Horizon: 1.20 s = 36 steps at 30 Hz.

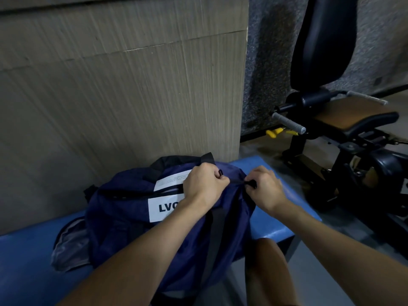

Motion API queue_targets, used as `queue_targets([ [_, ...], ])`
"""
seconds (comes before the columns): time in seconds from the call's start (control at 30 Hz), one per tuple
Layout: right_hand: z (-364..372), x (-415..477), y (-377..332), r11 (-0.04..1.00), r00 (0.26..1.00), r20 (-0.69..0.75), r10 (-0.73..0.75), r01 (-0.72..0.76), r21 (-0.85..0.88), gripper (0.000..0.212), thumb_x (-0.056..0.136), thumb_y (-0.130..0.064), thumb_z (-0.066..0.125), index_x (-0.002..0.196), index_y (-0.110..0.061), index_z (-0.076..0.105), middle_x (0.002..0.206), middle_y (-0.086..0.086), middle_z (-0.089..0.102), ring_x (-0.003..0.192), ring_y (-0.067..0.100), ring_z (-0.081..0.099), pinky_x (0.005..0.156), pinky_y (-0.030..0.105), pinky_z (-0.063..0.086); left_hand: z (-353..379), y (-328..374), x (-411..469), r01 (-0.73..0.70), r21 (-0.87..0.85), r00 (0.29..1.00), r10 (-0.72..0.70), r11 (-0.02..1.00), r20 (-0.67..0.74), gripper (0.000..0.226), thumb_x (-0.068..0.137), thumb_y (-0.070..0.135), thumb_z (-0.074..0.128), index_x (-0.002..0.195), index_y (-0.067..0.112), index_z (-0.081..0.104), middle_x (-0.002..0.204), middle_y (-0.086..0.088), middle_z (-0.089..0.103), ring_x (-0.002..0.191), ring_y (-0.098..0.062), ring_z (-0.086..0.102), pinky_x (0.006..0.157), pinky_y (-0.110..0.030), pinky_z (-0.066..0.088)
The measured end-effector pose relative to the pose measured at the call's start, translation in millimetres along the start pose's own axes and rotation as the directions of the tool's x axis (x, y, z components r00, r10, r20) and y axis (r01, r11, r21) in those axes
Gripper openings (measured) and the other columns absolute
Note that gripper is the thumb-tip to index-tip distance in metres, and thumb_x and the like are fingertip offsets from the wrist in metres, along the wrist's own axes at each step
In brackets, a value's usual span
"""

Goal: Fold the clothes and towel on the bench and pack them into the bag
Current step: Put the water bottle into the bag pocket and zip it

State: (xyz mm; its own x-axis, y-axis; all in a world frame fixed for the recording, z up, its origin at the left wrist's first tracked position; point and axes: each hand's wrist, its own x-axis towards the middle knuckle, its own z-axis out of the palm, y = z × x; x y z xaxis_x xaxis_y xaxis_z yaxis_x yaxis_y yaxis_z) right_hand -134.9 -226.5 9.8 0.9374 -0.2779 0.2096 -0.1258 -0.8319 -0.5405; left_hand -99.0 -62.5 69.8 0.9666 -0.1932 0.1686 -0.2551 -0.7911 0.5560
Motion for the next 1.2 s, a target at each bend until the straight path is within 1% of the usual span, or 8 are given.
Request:
queue_targets([
  [0.1,-1.1,4.2,-22.7,0.992,0.992,0.007,-0.124,0.124,-0.008,0.024,0.085,-0.029,0.067,0.109,-0.028,0.064,0.116,-0.011,0.047,0.114,0.017,0.036,0.088,0.033,0.024,-7.3,-2.9,2.9,-0.027,-0.014,1.0,0.026,1.0,-0.014,0.025,0.079,0.023,0.063,0.058,0.011,0.058,0.055,-0.002,0.054,0.059,-0.023,0.052,0.052,-0.032,0.04],
  [0.2,-1.0,8.0,-32.7,0.977,0.978,-0.027,-0.205,0.203,-0.066,0.01,0.089,-0.027,0.063,0.099,-0.028,0.064,0.1,-0.011,0.054,0.107,0.019,0.042,0.08,0.033,0.02,-12.8,-4.7,3.0,-0.05,-0.035,0.998,0.05,0.998,-0.026,0.036,0.078,0.021,0.062,0.048,0.011,0.045,0.05,-0.002,0.045,0.055,-0.023,0.044,0.053,-0.031,0.03],
  [0.33,-6.7,13.1,-29.0,0.972,0.979,-0.061,-0.195,0.185,-0.142,0.007,0.091,-0.024,0.059,0.084,-0.025,0.062,0.085,-0.011,0.057,0.097,0.019,0.048,0.078,0.034,0.02,-27.4,-17.5,4.3,-0.002,-0.046,0.999,0.001,0.999,-0.034,0.029,0.076,0.021,0.063,0.051,0.009,0.054,0.054,-0.002,0.059,0.063,-0.027,0.062,0.06,-0.031,0.042],
  [0.5,-13.2,18.4,-27.7,0.986,0.999,-0.011,-0.053,0.05,-0.156,0.007,0.092,-0.025,0.058,0.094,-0.026,0.065,0.097,-0.007,0.055,0.11,0.023,0.046,0.082,0.035,0.023,-67.7,-56.5,13.4,0.074,0.044,0.99,-0.068,0.996,-0.126,0.02,0.076,0.025,0.063,0.061,0.012,0.067,0.054,0.004,0.062,0.064,-0.016,0.062,0.08,-0.036,0.045],
  [0.67,2.0,20.9,-86.1,0.96,0.959,0.062,-0.275,0.277,-0.027,0.038,0.087,-0.046,0.064,0.124,-0.037,0.059,0.121,-0.014,0.054,0.12,0.015,0.039,0.092,0.035,0.023,-73.6,-65.0,12.8,0.024,0.082,0.991,-0.013,0.996,-0.132,0.023,0.081,0.029,0.061,0.067,0.013,0.07,0.064,0.003,0.068,0.071,-0.014,0.062,0.084,-0.033,0.037],
  [0.9,13.9,25.7,-105.2,0.919,0.933,0.067,-0.352,0.359,-0.165,0.011,0.093,-0.032,0.058,0.098,-0.03,0.067,0.1,-0.011,0.059,0.103,0.016,0.049,0.085,0.037,0.024,-87.0,-79.2,9.7,0.043,0.091,0.983,-0.026,0.995,-0.182,0.024,0.082,0.028,0.06,0.063,0.014,0.068,0.064,0.004,0.068,0.072,-0.014,0.061,0.087,-0.035,0.037],
  [1.0,8.4,29.1,-100.3,0.932,0.956,0.057,-0.287,0.293,-0.214,0.009,0.094,-0.029,0.058,0.095,-0.029,0.067,0.1,-0.01,0.061,0.104,0.018,0.05,0.086,0.038,0.023,-108.7,-94.9,11.0,0.109,0.037,0.961,-0.096,0.993,-0.26,0.024,0.082,0.027,0.064,0.061,0.015,0.066,0.072,0.008,0.069,0.074,-0.015,0.06,0.093,-0.037,0.035],
  [1.2,19.9,23.8,-143.6,0.909,0.913,0.145,-0.382,0.4,-0.119,0.039,0.092,-0.048,0.057,0.129,-0.033,0.056,0.122,-0.01,0.05,0.119,0.017,0.036,0.092,0.037,0.021,-133.4,-117.4,11.2,0.133,0.004,0.953,-0.127,0.991,-0.275,0.026,0.081,0.026,0.065,0.061,0.011,0.066,0.061,0.004,0.062,0.067,-0.017,0.057,0.093,-0.041,0.044],
])
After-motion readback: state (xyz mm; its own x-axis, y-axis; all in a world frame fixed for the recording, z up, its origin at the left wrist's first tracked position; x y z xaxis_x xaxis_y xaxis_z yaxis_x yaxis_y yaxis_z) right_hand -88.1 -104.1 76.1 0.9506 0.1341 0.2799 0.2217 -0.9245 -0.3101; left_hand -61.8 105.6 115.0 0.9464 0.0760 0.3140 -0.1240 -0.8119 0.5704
